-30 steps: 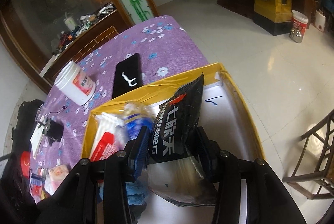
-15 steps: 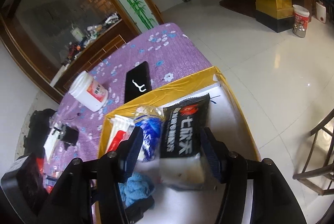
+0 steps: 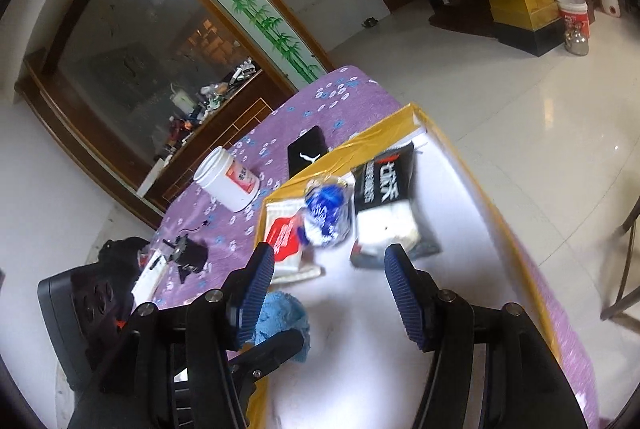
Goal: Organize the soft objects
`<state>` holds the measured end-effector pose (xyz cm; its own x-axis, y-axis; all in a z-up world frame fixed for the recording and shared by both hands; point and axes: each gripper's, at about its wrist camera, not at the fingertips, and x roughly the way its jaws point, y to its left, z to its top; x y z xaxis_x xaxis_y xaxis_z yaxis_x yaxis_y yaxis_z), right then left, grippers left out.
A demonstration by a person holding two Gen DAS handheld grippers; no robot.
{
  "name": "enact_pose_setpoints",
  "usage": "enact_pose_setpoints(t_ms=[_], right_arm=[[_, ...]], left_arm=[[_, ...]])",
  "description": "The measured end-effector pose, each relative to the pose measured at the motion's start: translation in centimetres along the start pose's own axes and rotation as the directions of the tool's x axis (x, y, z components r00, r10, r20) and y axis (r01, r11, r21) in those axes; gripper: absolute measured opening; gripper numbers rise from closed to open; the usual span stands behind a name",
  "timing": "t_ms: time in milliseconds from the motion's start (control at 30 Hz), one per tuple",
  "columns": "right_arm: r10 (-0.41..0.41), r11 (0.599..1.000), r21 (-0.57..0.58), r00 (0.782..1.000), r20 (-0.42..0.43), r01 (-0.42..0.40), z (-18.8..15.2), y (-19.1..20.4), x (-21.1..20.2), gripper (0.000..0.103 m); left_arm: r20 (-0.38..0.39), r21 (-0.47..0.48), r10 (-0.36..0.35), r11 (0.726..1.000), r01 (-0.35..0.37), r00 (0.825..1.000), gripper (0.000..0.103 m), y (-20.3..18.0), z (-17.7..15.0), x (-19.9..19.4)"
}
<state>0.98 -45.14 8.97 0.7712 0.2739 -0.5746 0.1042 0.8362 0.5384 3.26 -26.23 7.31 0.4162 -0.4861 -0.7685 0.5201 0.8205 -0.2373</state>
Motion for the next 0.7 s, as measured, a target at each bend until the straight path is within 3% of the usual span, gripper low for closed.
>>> enact_pose_setpoints(t_ms=[300,533,700], right_arm=[[0.008,1.0,-0.012,1.0,0.027,-0.007,-2.2,1.0,-2.0,0.063],[0.05,0.998,-0.048,0.999,-0.003,-0.05,-4.4,3.0,-2.1,0.064],[0.073,0.991,-0.109,0.996,-0.041,-0.077,-6.6,5.8,-1.4,0.064]], left_arm=[[0.073,0.056,-0.011,0.998,0.007,0.997,0.051,0.4,-3.3,-4.3],[0.171,0.126,0.063,0.988,-0.085,0.983,0.051,1.5,-7.6,-8.1],[0.217,0.106,0.1,0.986,-0.125,0.971,0.051,3.6,-10.4,-9.7]])
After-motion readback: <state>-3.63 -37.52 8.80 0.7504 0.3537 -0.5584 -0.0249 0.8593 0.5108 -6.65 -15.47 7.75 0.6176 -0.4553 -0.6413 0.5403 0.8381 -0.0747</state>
